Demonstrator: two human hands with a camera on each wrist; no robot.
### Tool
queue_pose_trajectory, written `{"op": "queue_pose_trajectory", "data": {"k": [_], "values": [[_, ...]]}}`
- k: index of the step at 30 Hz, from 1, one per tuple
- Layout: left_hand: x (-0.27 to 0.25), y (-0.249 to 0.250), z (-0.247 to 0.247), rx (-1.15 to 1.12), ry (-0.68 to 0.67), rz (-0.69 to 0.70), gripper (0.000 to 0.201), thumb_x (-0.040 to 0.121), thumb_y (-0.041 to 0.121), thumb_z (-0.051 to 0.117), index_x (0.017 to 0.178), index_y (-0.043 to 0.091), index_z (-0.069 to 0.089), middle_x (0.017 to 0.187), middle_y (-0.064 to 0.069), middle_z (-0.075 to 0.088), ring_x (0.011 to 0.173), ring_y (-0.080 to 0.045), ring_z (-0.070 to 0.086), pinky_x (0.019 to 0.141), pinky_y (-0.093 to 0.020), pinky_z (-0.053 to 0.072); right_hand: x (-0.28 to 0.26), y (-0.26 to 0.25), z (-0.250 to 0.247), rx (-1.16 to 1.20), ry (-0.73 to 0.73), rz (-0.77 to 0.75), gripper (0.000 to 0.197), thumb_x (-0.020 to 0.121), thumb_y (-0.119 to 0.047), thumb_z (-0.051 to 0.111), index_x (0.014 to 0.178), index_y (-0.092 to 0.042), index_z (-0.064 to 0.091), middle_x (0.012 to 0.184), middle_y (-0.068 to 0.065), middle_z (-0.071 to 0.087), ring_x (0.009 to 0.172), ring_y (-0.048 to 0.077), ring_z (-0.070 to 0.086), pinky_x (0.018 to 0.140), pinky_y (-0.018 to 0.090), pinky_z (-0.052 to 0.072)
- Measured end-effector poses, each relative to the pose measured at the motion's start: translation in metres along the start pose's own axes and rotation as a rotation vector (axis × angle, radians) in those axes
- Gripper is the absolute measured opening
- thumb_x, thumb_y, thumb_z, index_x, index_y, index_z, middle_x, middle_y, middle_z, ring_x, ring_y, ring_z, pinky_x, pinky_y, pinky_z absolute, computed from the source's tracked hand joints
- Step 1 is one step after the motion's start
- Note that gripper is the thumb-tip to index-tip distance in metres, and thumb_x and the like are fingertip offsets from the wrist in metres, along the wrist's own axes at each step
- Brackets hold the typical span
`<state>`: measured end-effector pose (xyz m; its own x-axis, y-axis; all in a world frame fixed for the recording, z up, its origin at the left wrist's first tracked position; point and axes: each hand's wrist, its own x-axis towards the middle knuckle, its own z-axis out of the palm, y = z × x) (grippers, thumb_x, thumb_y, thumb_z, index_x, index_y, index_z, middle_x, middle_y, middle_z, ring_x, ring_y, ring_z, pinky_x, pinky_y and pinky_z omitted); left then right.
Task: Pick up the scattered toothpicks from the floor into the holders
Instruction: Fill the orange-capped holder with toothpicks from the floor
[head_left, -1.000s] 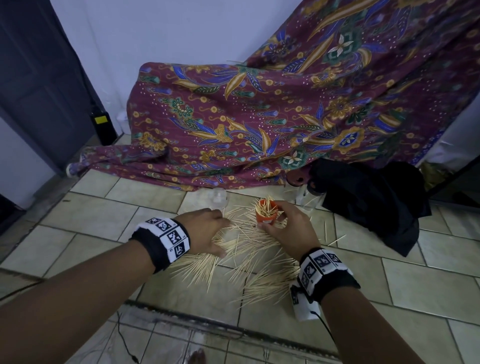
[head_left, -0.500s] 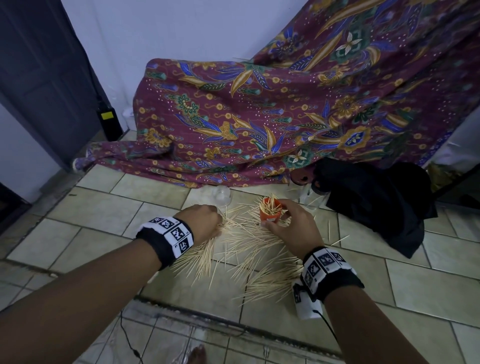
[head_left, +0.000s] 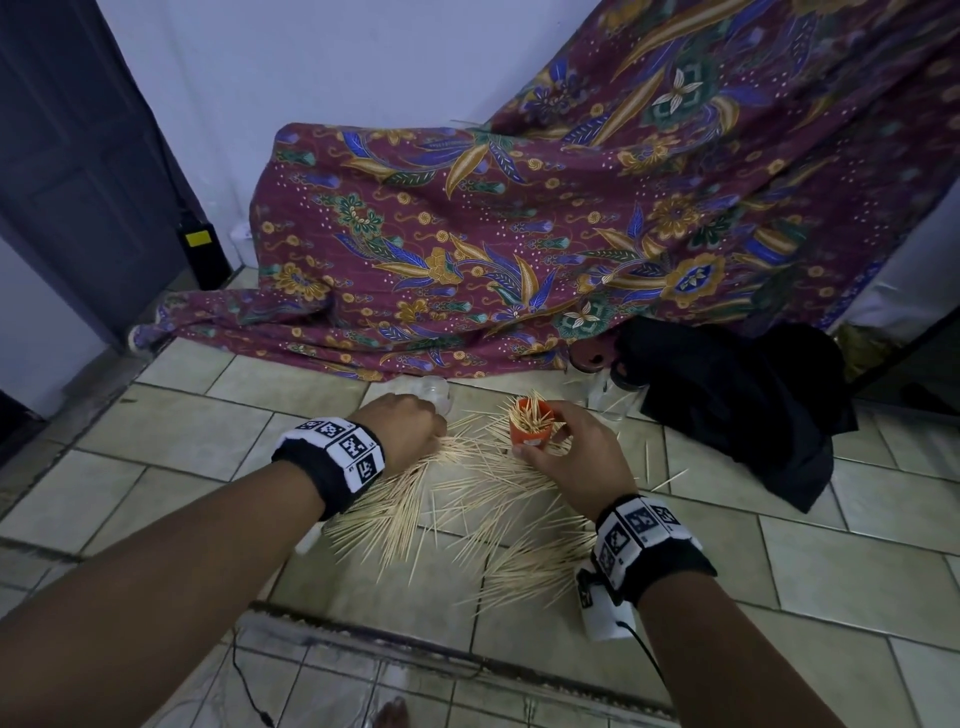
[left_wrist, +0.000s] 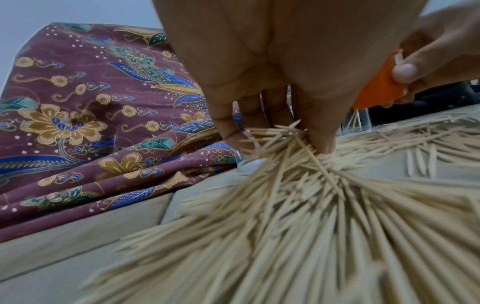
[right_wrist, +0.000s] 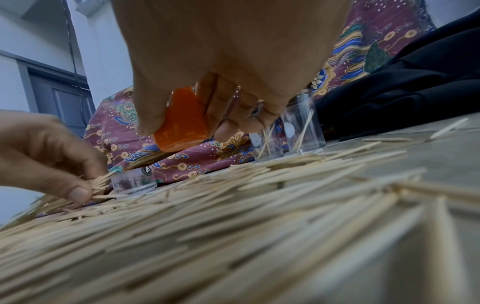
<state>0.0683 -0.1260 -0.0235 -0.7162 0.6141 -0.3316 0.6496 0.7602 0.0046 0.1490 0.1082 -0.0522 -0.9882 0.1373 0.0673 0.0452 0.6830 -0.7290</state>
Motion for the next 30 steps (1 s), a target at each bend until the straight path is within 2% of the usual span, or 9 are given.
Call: {"op": "queue_pose_trajectory", "data": {"k": [7,10,12,14,17,19,23,25,30], "values": [[0.000,-0.006,-0.018,-0.305,0.164,-0.005,0.027,0.099,0.035,0.049,0.113,0.022,0.068,0.117,0.004,0.064,0.103,-0.017,0.059,0.092,-0.040,0.049,0.000,-0.002,-0.001,0.016,0.002,-0.001,0.054,0.072,-0.040,0.083,0.119,-0.024,0.062,0.110,-0.011,0.065,0.093,0.007,0.058,0.078,0.021,0.044],[0.000,-0.003,-0.031,-0.390,0.185,-0.029,0.025,0.099,0.037,0.050,0.109,0.024,0.068,0.093,-0.002,0.071,0.080,-0.018,0.064,0.081,-0.035,0.053,-0.001,-0.003,-0.002,0.027,0.006,0.000,0.054,0.072,-0.039,0.084,0.118,-0.025,0.062,0.108,-0.012,0.065,0.092,0.005,0.057,0.075,0.017,0.041],[0.001,0.002,-0.041,-0.409,0.201,-0.016,0.021,0.099,0.034,0.051,0.105,0.023,0.068,0.077,-0.001,0.068,0.065,-0.014,0.060,0.075,-0.031,0.052,-0.001,-0.004,-0.002,0.029,0.007,0.006,0.055,0.071,-0.039,0.084,0.120,-0.024,0.062,0.109,-0.012,0.065,0.093,0.006,0.057,0.077,0.019,0.043],[0.003,0.006,-0.051,-0.414,0.220,0.029,0.017,0.098,0.033,0.052,0.096,0.023,0.067,0.073,0.001,0.067,0.064,-0.013,0.060,0.073,-0.030,0.051,-0.001,-0.005,-0.002,0.023,0.005,0.005,0.055,0.072,-0.038,0.084,0.120,-0.024,0.062,0.110,-0.012,0.064,0.094,0.006,0.057,0.080,0.024,0.046],[0.009,0.012,-0.067,-0.329,0.206,0.143,0.016,0.097,0.035,0.052,0.082,0.032,0.055,0.070,0.004,0.063,0.064,-0.016,0.058,0.062,-0.028,0.043,-0.001,-0.005,-0.002,0.016,0.005,-0.017,0.054,0.073,-0.035,0.084,0.120,-0.023,0.062,0.109,-0.011,0.065,0.091,0.003,0.054,0.078,0.022,0.044],[0.014,0.020,-0.077,-0.218,0.123,0.186,0.014,0.098,0.037,0.049,0.090,0.030,0.058,0.076,0.006,0.062,0.068,-0.013,0.057,0.062,-0.027,0.039,-0.002,-0.005,-0.002,0.005,0.010,-0.027,0.053,0.073,-0.035,0.084,0.120,-0.023,0.062,0.107,-0.012,0.064,0.089,0.002,0.053,0.075,0.018,0.039],[0.030,0.032,-0.088,0.024,-0.016,0.251,0.020,0.099,0.039,0.046,0.106,0.025,0.059,0.097,0.001,0.066,0.085,-0.019,0.061,0.077,-0.039,0.052,-0.001,-0.005,0.000,-0.015,0.016,-0.038,0.055,0.073,-0.036,0.084,0.121,-0.024,0.062,0.106,-0.013,0.064,0.088,0.002,0.053,0.075,0.018,0.039],[0.035,0.039,-0.096,0.152,-0.053,0.270,0.020,0.100,0.034,0.046,0.110,0.022,0.059,0.104,-0.003,0.065,0.091,-0.024,0.061,0.081,-0.041,0.053,-0.001,-0.005,0.001,-0.022,0.010,-0.042,0.055,0.072,-0.037,0.084,0.120,-0.023,0.061,0.109,-0.009,0.066,0.089,0.004,0.054,0.075,0.020,0.041],[0.041,0.061,-0.117,0.345,-0.119,0.284,0.023,0.102,0.025,0.042,0.112,0.012,0.059,0.095,-0.006,0.058,0.081,-0.025,0.051,0.072,-0.035,0.045,0.000,-0.005,0.001,-0.041,0.001,-0.054,0.054,0.072,-0.037,0.084,0.120,-0.022,0.062,0.110,-0.006,0.067,0.089,0.008,0.055,0.074,0.022,0.040]]}}
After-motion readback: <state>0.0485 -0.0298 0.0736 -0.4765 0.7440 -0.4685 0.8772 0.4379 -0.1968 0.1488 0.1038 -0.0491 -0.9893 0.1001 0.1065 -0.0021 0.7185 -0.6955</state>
